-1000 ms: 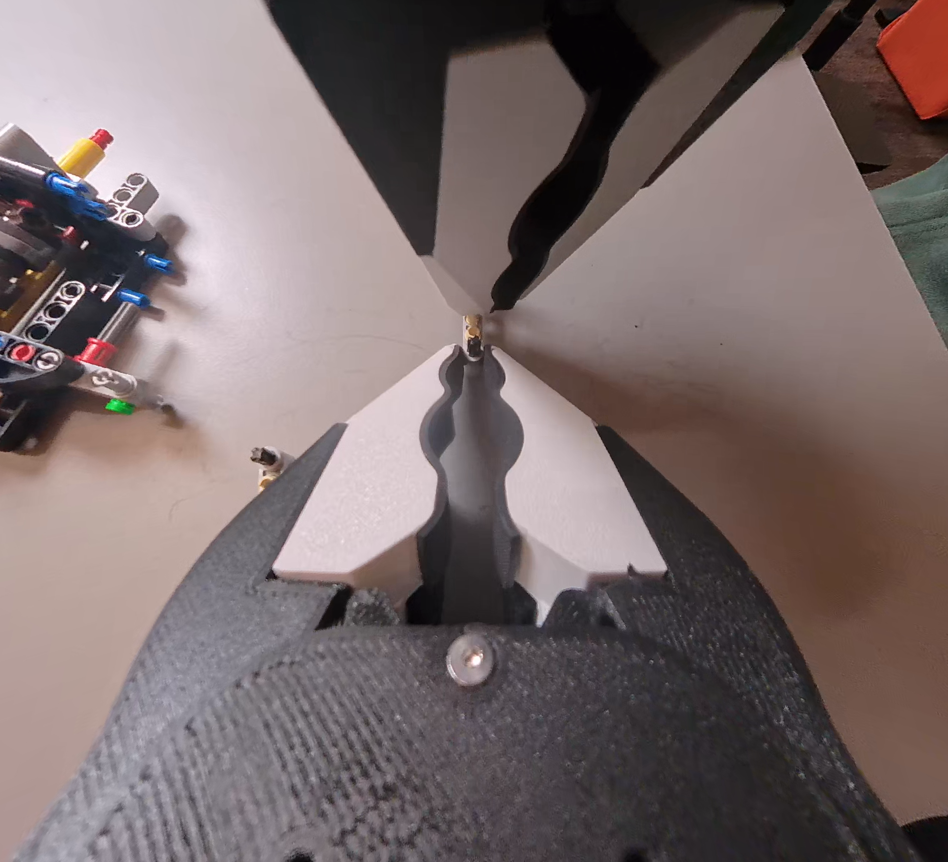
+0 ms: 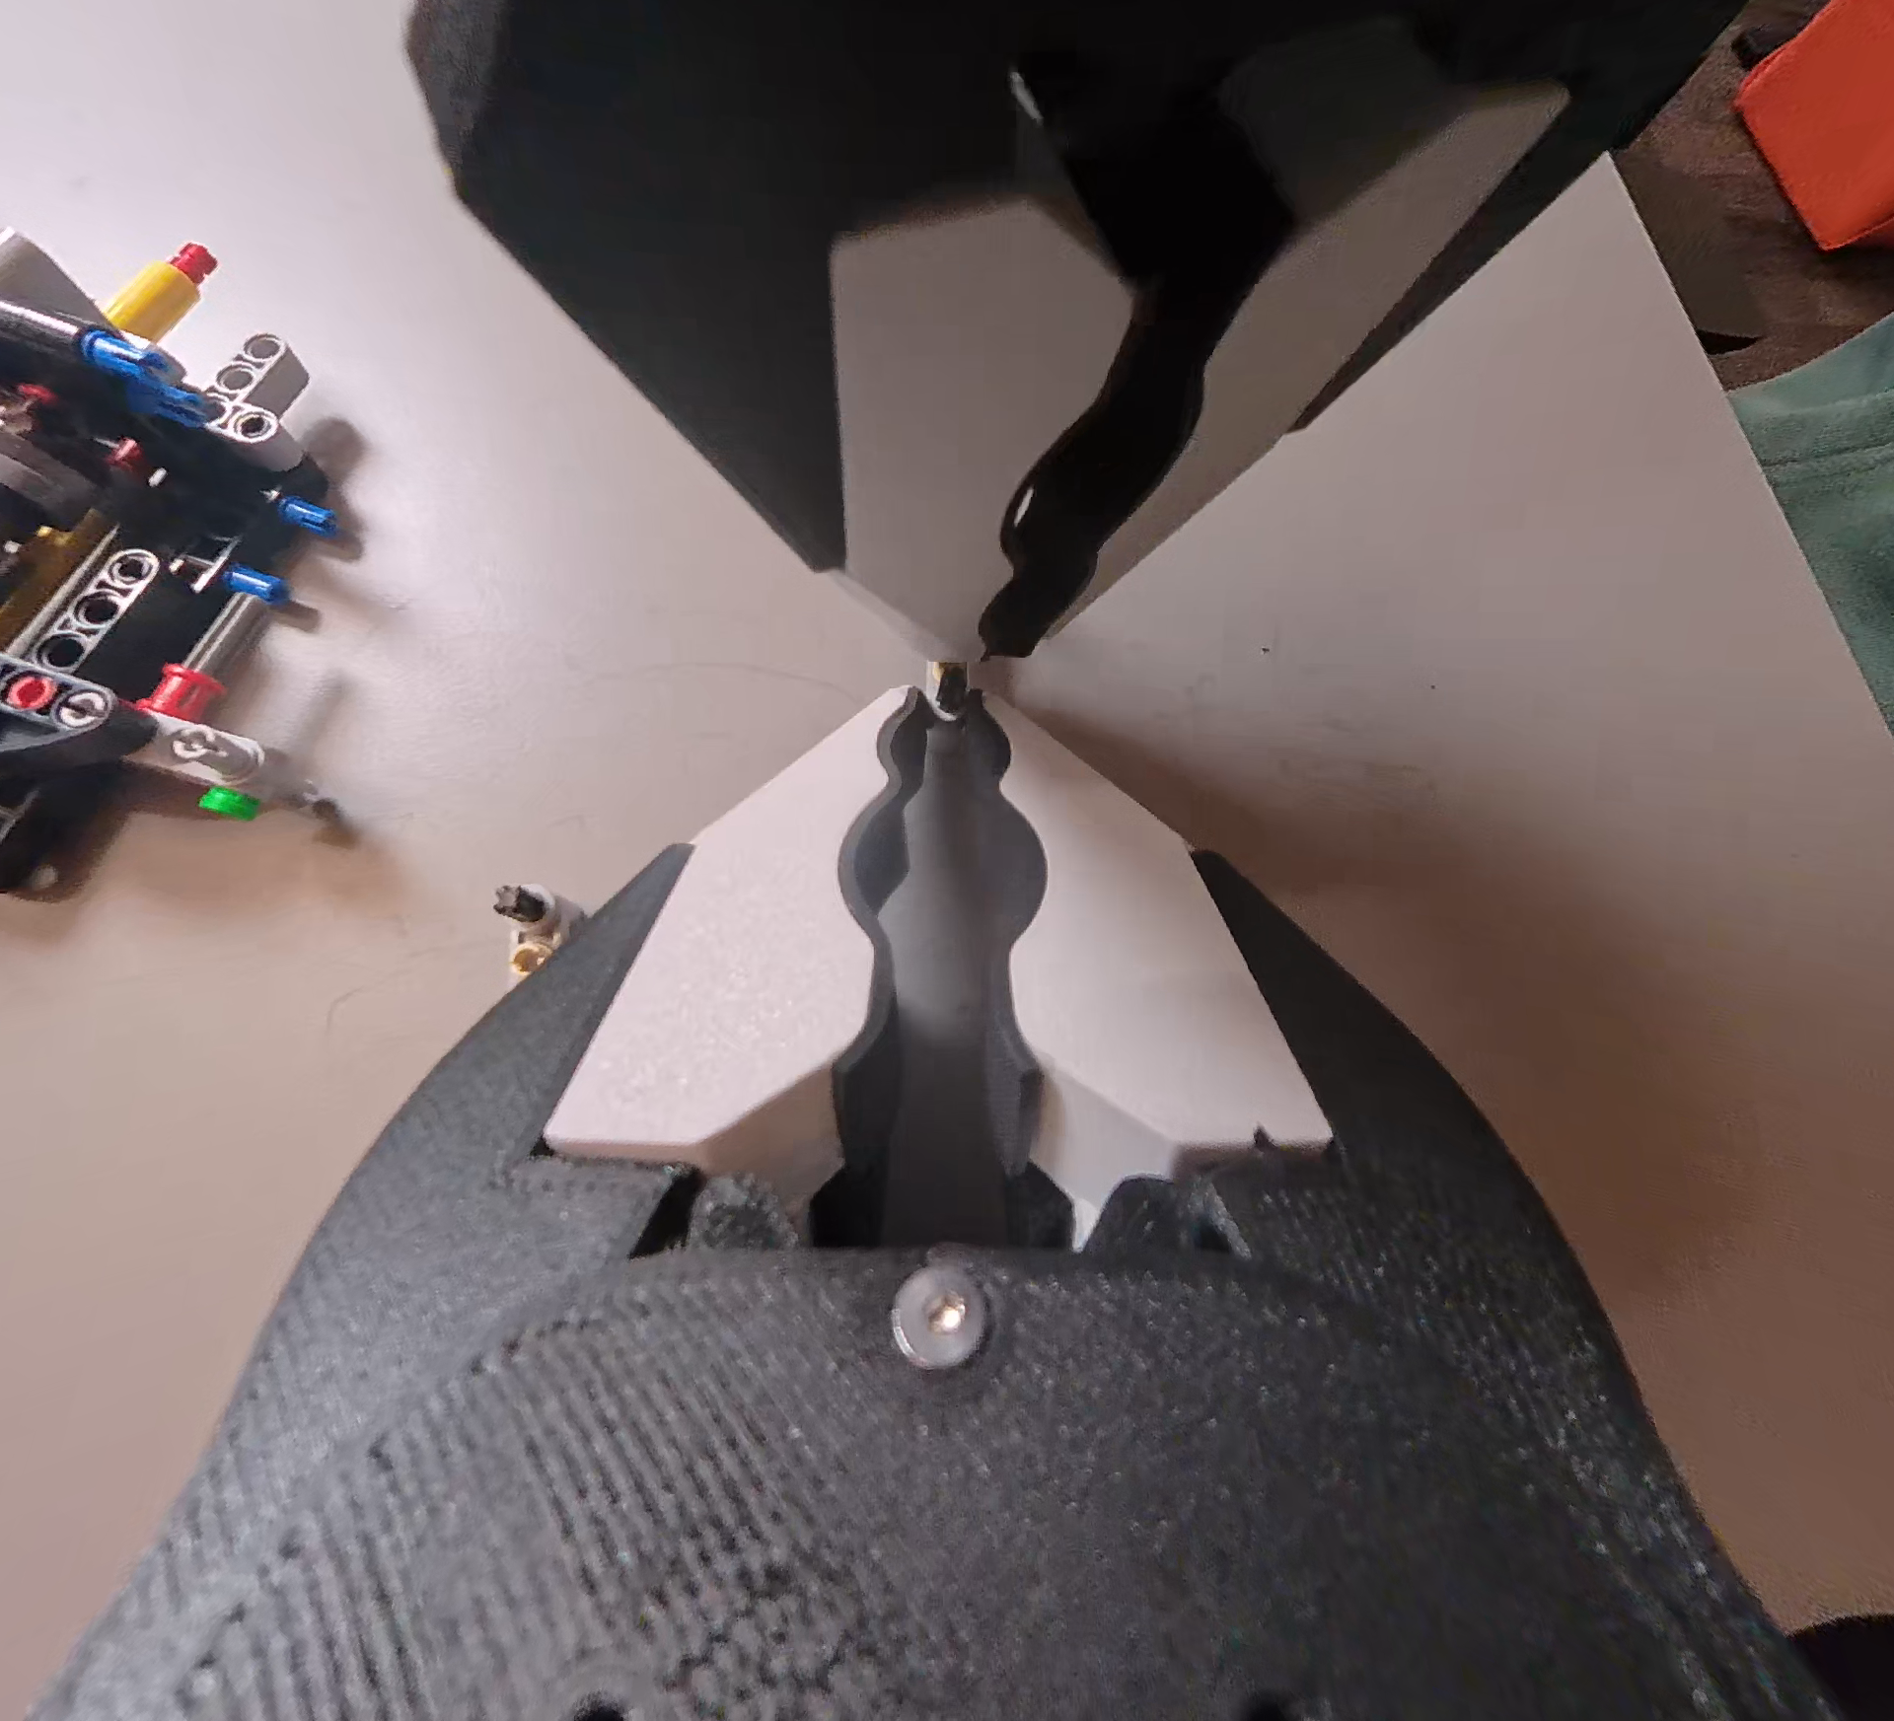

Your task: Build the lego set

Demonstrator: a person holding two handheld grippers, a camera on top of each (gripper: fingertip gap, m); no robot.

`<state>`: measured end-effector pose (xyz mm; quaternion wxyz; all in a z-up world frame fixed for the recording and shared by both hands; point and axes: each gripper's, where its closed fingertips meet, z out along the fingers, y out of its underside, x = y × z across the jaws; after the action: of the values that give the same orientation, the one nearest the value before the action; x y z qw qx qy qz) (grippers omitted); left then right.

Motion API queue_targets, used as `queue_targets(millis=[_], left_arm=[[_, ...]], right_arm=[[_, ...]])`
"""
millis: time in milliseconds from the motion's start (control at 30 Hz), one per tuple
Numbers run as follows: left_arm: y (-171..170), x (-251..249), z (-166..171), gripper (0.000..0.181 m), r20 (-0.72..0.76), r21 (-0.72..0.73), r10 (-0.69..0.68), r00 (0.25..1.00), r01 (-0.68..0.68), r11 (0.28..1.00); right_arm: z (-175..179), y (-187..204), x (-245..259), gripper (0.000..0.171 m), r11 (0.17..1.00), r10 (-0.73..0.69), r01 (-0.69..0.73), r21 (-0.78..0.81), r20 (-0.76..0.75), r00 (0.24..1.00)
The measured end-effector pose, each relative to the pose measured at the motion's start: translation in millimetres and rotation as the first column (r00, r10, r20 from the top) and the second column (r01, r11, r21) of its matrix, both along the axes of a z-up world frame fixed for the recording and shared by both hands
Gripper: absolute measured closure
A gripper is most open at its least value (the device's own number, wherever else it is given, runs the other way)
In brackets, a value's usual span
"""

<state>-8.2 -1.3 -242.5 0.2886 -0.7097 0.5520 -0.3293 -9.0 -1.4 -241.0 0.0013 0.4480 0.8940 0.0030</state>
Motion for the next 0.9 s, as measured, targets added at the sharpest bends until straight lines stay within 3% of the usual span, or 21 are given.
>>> queue_targets(millis=[200, 300, 367, 467, 567, 667, 733, 900], left_arm=[[-0.2, -0.7, -0.2, 0.175, -0.006, 0.023, 0.007, 1.000, -0.007, 1.000], [-0.3, -1.4, -0.2, 0.175, -0.007, 0.032, 0.013, 1.000, -0.013, 0.999], [-0.1, -1.4, -0.1, 0.175, -0.006, 0.030, 0.015, 1.000, -0.014, 0.999], [0.2, -1.3, 0.1, 0.175, -0.004, 0.022, 0.016, 1.000, -0.016, 1.000], [0.1, -0.4, 3.2, 0.175, 0.019, 0.007, 0.022, 1.000, -0.022, 1.000], [-0.3, 2.4, 16.3, 0.175, 0.103, -0.079, 0.045, 0.994, -0.037, 0.996], [0.1, 2.7, 22.3, 0.175, 0.141, -0.140, 0.070, 0.988, -0.050, 0.989], [-3.4, 2.9, 28.9, 0.175, 0.185, -0.261, 0.110, 0.977, -0.059, 0.964]], right_arm=[[1.0, 0.0, -0.5, 0.168, 0.998, -0.061, 0.061, -0.004, -0.055, 0.997], [2.9, 1.8, -1.8, 0.167, 0.993, -0.118, 0.116, -0.020, -0.153, 0.981], [5.9, 3.3, 1.4, 0.157, 0.985, -0.170, 0.166, -0.036, -0.217, 0.961], [26.1, 9.6, 0.8, 0.150, 0.966, -0.254, 0.251, -0.061, -0.407, 0.877], [44.3, 12.6, 8.4, 0.144, 0.931, -0.338, 0.351, -0.099, -0.599, 0.726], [49.9, 7.1, 16.7, 0.138, 0.912, -0.321, 0.400, -0.093, -0.769, 0.552], [44.6, -1.8, 16.9, 0.136, 0.915, -0.265, 0.400, -0.056, -0.830, 0.491], [35.8, -9.1, 5.6, 0.131, 0.923, -0.009, 0.330, 0.196, -0.848, 0.529]])
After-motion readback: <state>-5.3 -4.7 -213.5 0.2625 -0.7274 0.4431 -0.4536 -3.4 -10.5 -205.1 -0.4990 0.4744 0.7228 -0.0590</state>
